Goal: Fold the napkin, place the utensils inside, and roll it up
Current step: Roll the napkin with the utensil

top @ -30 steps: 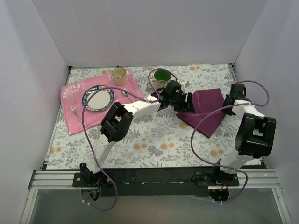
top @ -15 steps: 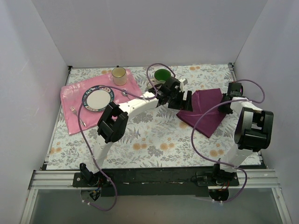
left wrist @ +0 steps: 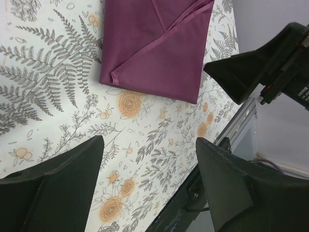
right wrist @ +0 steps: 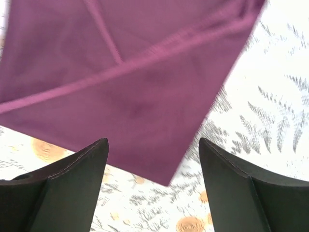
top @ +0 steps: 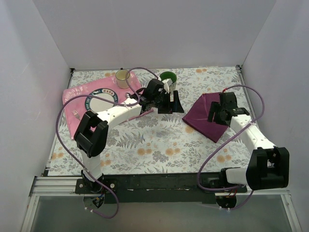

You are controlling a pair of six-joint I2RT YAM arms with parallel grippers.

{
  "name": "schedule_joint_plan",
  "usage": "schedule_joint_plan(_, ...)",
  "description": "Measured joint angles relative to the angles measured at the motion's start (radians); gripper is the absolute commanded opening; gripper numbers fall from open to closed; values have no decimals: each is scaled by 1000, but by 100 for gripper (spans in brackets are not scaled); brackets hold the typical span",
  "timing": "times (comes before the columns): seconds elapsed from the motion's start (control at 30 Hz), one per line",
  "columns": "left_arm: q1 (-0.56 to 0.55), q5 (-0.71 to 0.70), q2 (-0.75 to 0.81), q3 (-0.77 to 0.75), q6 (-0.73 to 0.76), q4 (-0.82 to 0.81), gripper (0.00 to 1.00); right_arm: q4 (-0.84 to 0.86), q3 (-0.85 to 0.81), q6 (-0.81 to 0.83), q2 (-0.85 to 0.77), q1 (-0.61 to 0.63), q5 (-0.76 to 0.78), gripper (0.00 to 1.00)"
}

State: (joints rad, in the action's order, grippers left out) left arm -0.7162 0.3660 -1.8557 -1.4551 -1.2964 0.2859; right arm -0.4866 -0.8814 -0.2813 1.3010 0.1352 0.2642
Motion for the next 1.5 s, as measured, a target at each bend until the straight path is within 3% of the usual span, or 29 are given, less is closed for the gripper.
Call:
schedule_joint_plan(0.17, 4, 43, -39, 55, -66, -59, 76, -32, 78, -44, -49, -147, -90, 82)
schedule_joint_plan(0.3, 3, 46, -32, 108, -92, -92, 75, -36, 168, -60, -93, -328, -190, 66)
schedule_joint_plan(0.4, 3, 49, -16, 139, -107, -114, 75, -36, 225, -70, -118, -380, -254, 59)
schedule_joint_plan(0.8, 3, 43, 138, 233, -127, -147, 74, 97, 369, -114, -143, -397, -439, 50)
schedule_joint_plan(1.1, 3, 25, 154, 255, -135, -159, 75, 186, 415, -156, -148, -398, -511, 37)
schedule_joint_plan(1.33, 5, -2, 169, 288, -135, -158, 75, 201, 504, -209, -248, -390, -571, 24)
schedule_joint_plan(1.5, 11, -11, 187, 288, -135, -159, 75, 215, 538, -259, -279, -325, -596, 23)
